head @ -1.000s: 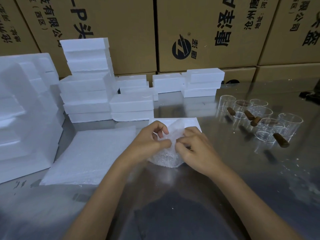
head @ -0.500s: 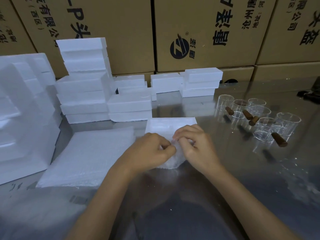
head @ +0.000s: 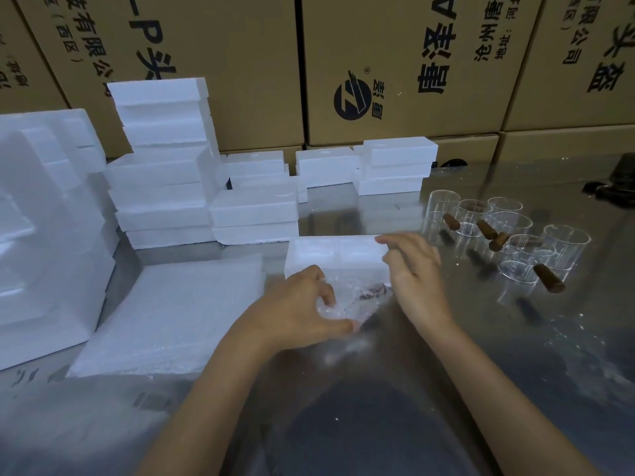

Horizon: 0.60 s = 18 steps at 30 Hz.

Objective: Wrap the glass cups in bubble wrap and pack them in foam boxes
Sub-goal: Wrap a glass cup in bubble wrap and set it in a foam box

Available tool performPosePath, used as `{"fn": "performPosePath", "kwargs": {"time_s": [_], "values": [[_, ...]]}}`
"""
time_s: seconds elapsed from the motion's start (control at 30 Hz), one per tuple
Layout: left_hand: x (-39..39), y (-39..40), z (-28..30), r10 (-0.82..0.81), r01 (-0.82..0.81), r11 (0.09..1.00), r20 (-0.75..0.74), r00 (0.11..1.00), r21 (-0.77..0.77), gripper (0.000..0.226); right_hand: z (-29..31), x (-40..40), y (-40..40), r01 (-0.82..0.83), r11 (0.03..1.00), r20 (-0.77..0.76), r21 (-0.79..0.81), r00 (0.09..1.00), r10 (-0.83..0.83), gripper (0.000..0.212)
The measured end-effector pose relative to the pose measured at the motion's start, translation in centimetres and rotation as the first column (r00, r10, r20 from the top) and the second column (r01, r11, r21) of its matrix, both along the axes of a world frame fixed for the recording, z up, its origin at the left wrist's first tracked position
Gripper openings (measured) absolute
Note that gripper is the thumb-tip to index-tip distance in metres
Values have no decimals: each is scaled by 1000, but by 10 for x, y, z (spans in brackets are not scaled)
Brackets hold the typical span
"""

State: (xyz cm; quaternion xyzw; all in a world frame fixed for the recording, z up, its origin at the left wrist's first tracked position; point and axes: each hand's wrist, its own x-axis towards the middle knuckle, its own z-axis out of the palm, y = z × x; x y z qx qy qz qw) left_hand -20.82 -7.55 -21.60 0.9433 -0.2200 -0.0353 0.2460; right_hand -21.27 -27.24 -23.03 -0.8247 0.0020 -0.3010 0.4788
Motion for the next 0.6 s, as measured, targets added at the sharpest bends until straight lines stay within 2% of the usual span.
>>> {"fn": "performPosePath", "kwargs": {"time_s": [0.07, 0.13, 0.23, 0.33, 0.4, 0.47, 0.53, 0.6], "values": [[1, 2, 3, 19, -17, 999, 49, 999, -35, 43, -6, 4, -8, -10, 999, -129, 31, 992, 13, 31], [2, 6, 10, 116, -98, 972, 74, 990, -213, 42, -7, 5, -10, -50, 991, -220, 126, 972, 77, 30], [5, 12, 18, 292, -183, 861, 165, 942, -475, 46, -5, 5, -9, -124, 971, -207, 205, 964, 167, 22], [6, 10, 16, 356, -129, 779, 264, 896, -613, 49, -5, 3, -7, -184, 966, -291, 180, 929, 231, 15], [8, 8, 9, 350, -83, 785, 329, 877, -614, 55, -7, 3, -7, -230, 961, -340, 152, 901, 270, 13], [10, 7, 2, 294, -49, 841, 379, 877, -539, 56, -9, 4, -7, -256, 957, -345, 139, 893, 289, 15], [13, 8, -6, 228, -61, 906, 359, 905, -420, 54, -10, 4, -8, -245, 960, -345, 136, 897, 277, 15], [15, 8, -13, 187, -111, 967, 340, 922, -229, 54, -10, 5, -8, -223, 966, -346, 134, 902, 257, 13]]}}
